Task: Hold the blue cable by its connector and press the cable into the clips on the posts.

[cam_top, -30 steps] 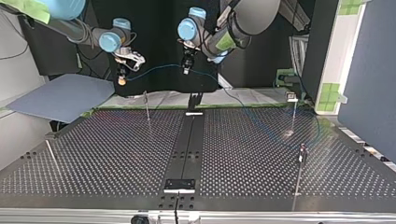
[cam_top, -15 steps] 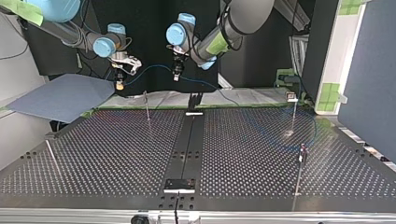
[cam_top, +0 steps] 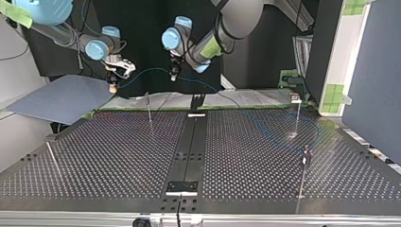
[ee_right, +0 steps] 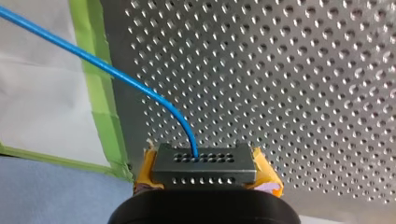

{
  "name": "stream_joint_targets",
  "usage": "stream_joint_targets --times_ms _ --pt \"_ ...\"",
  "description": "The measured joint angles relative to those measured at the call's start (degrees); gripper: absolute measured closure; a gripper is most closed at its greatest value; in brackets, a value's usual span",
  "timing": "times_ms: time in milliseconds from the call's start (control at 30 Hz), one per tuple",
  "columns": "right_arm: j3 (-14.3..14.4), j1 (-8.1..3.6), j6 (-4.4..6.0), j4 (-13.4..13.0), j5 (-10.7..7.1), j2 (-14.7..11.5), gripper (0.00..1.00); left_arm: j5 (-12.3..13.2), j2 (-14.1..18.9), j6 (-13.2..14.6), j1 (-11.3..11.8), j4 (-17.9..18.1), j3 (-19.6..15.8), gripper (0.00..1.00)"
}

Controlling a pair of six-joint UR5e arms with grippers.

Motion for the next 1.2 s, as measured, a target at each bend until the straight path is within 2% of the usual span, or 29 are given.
stream_joint_targets --times_ms 300,500,667,900,1200 --pt "-1.12 -1.75 0.18 0.63 -0.08 0.01 1.00 1.40 -1.88 -0.79 0.61 -2.95 5.07 1.00" --pt "-1.49 -2.16 0.30 0.80 -1.38 0.03 1.00 2.49 -1.94 -0.86 1.17 -5.31 8.21 1.00" --pt "-1.53 -2.18 0.39 1.07 -2.13 0.04 1.00 2.50 -1.95 0.83 -0.06 -6.63 8.32 1.00" --pt "-1.54 -2.19 0.41 1.14 -2.47 0.05 1.00 -0.15 -1.96 4.58 -0.75 -6.63 8.28 1.00" --pt "-1.58 -2.12 0.46 1.19 -2.92 0.09 1.00 0.10 -2.43 4.65 -0.38 -4.89 8.75 1.00"
